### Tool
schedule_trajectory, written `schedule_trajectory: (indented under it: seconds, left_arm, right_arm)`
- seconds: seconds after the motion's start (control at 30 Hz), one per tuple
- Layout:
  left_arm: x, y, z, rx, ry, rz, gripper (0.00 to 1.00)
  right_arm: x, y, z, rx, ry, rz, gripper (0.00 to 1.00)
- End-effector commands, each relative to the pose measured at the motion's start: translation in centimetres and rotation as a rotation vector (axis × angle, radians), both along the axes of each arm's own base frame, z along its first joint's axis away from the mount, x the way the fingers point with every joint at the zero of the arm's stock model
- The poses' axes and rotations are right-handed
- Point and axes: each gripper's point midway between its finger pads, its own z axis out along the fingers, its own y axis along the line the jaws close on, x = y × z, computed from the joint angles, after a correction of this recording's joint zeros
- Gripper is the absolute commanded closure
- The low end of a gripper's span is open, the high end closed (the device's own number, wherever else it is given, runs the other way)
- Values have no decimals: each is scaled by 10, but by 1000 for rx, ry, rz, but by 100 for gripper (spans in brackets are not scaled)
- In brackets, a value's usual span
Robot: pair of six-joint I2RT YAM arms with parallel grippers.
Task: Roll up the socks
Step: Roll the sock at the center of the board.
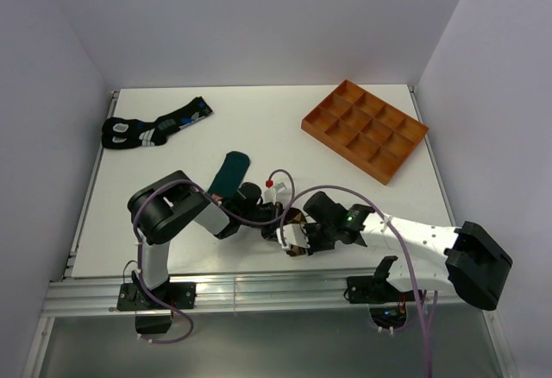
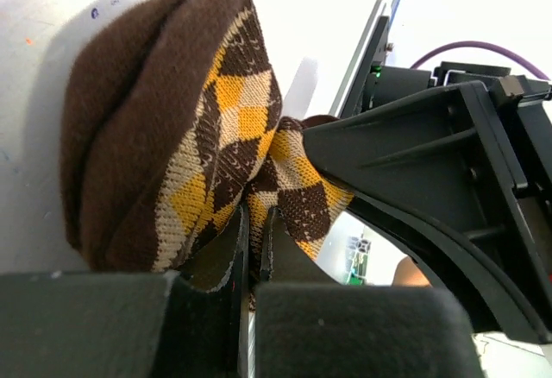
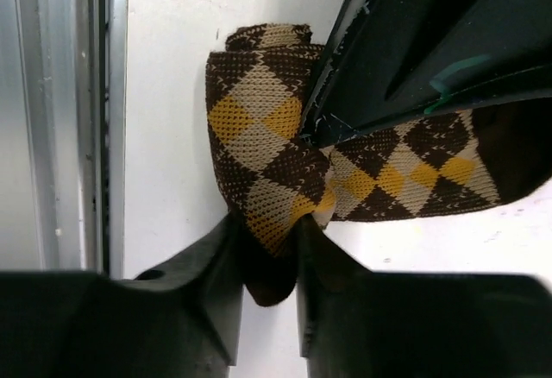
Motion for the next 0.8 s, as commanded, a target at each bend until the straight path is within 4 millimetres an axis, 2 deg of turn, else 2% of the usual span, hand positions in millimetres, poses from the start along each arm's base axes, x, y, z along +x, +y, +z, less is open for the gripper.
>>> schedule_trajectory:
  seconds: [0.0,0.03,0.07,0.1,0.13,0.2,0.27,0.3,0.37,0.4,0.6,0.7,0.77]
  left_arm:
    - [-24,33,-54,239,58,-46,100]
    - [-18,34,-56,273,46,-22,100]
    - [-13,34,-55,280,30,-9,100]
    - [-6,33,-48,282,-6,5,99]
    - [0,36,-51,319,-20,34,96]
    - [17,30,-34,308,-89,74,94]
    - [33,29,-25,330,-138,134,89]
    - [40,27,-10,310,-177,156,87]
    - [53,30,0,320,-226,216,82]
    - [57,29,13,302,-259,239,81]
    - [76,45,32,282,-353,366,76]
    - [78,54,38,273,-392,410,75]
    - [81,64,34,309,-406,449,76]
  right_arm:
    - [-2,23,3,25,67,20,74]
    - [-3,23,3,12,87,15,81]
    - [-7,24,2,7,120,20,85]
    - [-10,22,2,-25,159,14,86]
    - [-11,22,1,-37,185,3,87]
    - [-13,22,3,-55,224,-13,90]
    - [-11,23,5,-53,241,-42,90]
    - [-9,21,6,-58,249,-58,90]
    - [-6,20,6,-64,260,-90,90]
    - [-3,19,5,-65,268,-109,90]
    - [1,14,-2,-115,312,-163,91]
    - [3,13,-2,-143,337,-179,91]
    - [6,11,-3,-160,344,-195,91]
